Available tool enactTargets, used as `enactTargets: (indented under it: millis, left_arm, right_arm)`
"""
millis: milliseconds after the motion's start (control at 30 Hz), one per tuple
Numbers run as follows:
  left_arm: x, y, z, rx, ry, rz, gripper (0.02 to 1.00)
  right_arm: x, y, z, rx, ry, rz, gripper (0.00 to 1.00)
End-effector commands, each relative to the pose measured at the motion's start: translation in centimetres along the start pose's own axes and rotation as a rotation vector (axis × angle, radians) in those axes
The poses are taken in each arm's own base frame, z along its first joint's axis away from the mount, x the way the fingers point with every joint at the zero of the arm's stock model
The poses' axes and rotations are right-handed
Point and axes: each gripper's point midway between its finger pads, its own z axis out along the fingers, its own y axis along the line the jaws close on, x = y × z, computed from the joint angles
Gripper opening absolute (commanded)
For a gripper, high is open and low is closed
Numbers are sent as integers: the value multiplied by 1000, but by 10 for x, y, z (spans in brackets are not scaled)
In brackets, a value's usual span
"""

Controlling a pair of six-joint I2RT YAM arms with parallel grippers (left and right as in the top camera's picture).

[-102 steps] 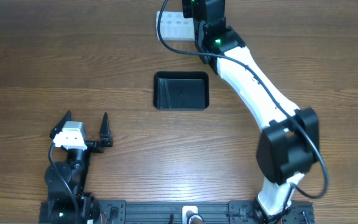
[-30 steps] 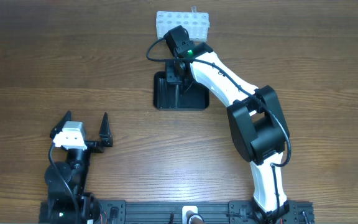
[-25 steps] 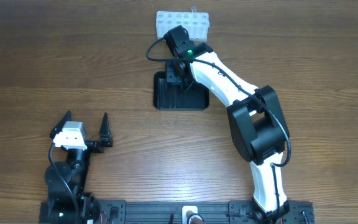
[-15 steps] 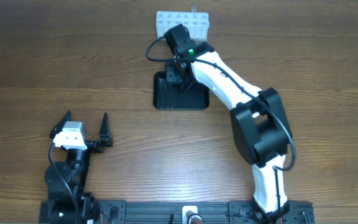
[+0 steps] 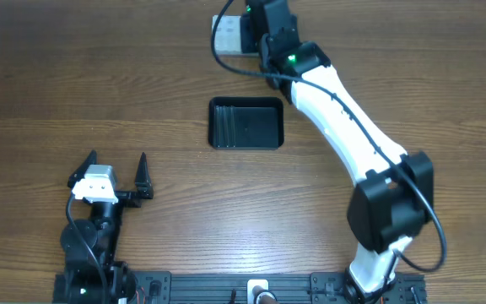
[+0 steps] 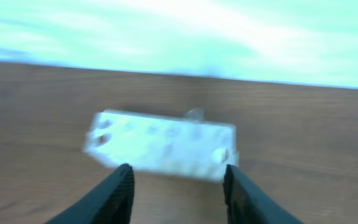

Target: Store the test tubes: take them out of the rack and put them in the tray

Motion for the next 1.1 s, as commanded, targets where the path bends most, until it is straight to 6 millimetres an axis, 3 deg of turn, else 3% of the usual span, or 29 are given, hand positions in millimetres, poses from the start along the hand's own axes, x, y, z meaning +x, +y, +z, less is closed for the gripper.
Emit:
enactTargets:
  millis: [33,267,533,633,667,1100]
  left_arm:
    - [1,-2,0,12,-1,14,1000]
    - [1,-2,0,12,-1,14,1000]
    - [1,-2,0,12,-1,14,1000]
    - [1,-2,0,12,-1,14,1000]
    - [1,-2,0,12,-1,14,1000]
    - [1,-2,0,12,-1,14,1000]
  right_arm:
    - [19,-26,38,82,14,-61,557]
    - [20,-27,61,71,-27,-81,682]
    - [13,-17,66,26,-72,-87,801]
    - [12,-16,70,25,-84,-83,906]
    - [13,-16,72,25,-86,-83,982]
    - [22,-11,101,31,-64,-8,991]
